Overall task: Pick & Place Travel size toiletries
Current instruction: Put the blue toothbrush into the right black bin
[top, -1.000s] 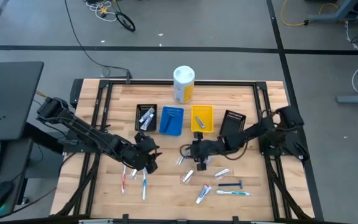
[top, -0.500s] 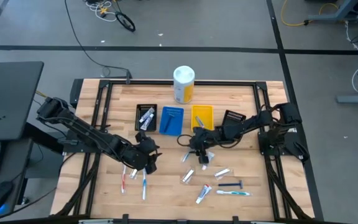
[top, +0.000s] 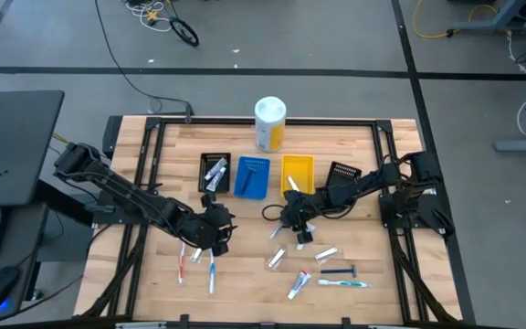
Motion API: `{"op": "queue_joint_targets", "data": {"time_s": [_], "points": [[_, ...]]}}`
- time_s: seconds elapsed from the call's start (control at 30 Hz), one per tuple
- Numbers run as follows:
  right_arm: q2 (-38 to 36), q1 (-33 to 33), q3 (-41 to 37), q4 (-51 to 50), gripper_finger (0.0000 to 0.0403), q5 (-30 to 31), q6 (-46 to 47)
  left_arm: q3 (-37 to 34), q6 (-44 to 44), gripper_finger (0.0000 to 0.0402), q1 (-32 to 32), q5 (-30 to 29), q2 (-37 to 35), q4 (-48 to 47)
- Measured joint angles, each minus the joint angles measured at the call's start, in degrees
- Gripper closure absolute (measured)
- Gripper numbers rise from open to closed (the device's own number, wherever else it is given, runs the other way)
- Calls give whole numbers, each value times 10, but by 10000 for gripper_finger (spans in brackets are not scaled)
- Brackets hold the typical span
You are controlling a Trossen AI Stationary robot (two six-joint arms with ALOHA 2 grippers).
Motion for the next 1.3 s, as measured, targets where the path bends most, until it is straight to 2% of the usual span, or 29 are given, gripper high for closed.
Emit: {"op": "queue_joint_targets", "data": {"time_s": [0.2,0.37,0.5,0.63,0.77,0.9,1.03,1.13,1.2,1.3], "points": [[0,1,4,5,367,-16,33,0,0,251,0,-18,0,0],[-28,6,26,-11,373,-41,94,0,-35,251,0,-98,0,0],[-85,9,46,-26,374,-39,103,0,-24,251,2,-121,0,0],[-160,9,49,-36,375,-13,97,0,-17,251,13,-116,0,4],[-255,9,49,-129,376,95,123,0,-13,251,26,-114,0,9],[-342,5,49,-268,376,248,243,0,-13,251,38,-113,0,9],[-397,-9,32,-429,376,315,425,0,-10,251,48,-113,0,9],[-415,-22,9,-527,375,325,577,0,-10,251,55,-112,0,9],[-419,-31,-9,-565,375,305,630,0,-9,251,60,-112,0,9],[-418,-45,-39,-566,375,267,691,0,-9,251,66,-112,0,9]]}}
